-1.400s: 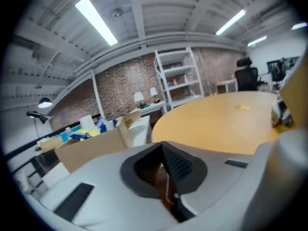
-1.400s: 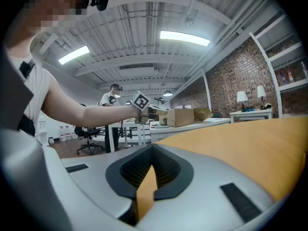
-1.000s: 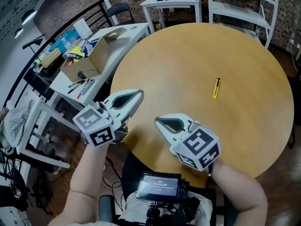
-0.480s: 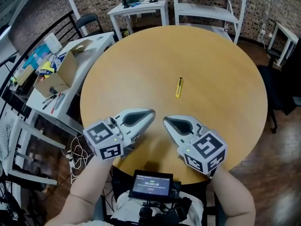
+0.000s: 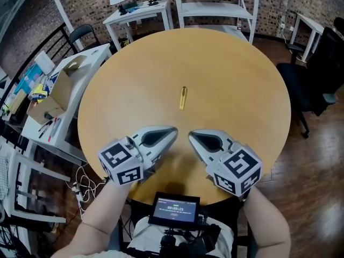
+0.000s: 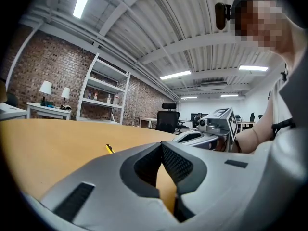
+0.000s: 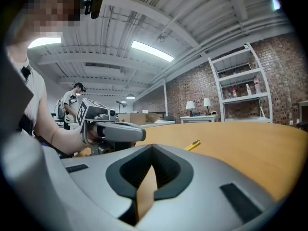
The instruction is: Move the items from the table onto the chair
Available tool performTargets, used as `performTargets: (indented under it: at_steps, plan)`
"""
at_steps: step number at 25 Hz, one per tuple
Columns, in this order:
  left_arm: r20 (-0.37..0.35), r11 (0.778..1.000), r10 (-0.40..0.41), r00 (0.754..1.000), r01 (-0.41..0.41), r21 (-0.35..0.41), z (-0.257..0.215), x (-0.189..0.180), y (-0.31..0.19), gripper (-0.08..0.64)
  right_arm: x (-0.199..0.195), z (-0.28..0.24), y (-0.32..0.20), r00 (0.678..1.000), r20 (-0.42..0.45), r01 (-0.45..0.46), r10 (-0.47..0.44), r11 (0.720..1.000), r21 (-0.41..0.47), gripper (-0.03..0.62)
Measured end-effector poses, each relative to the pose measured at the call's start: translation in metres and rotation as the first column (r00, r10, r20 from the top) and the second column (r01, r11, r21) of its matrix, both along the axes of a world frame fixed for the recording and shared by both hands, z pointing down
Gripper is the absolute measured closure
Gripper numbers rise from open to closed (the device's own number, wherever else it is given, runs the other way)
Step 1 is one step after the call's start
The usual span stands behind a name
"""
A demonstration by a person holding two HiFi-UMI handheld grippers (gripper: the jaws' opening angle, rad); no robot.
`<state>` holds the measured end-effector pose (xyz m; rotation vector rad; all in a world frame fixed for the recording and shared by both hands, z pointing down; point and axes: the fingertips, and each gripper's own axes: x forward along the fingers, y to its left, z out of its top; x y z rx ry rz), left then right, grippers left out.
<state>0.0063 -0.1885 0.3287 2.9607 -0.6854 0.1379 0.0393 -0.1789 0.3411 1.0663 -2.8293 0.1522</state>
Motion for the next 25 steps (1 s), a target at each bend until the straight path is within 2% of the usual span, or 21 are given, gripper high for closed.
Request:
performTargets:
  at_steps: [8, 14, 25]
  plan:
    - [0.012, 1.0, 0.002, 1.0, -0.002, 0.005, 0.008, 0.022, 0.006, 0.558, 0.018, 0.001, 0.007, 1.0, -0.004, -0.006, 0.006, 1.0, -0.004, 0.586]
    - [0.057, 1.0, -0.011, 0.998, 0.01, 0.014, 0.017, 0.025, 0.005, 0.557, 0.018, 0.0, 0.009, 1.0, -0.006, -0.005, 0.005, 1.0, -0.001, 0.585]
    - [0.069, 1.0, -0.016, 0.997, 0.016, 0.011, 0.019, 0.031, 0.006, 0.56, 0.024, -0.001, 0.011, 1.0, -0.006, -0.004, 0.004, 1.0, 0.011, 0.584]
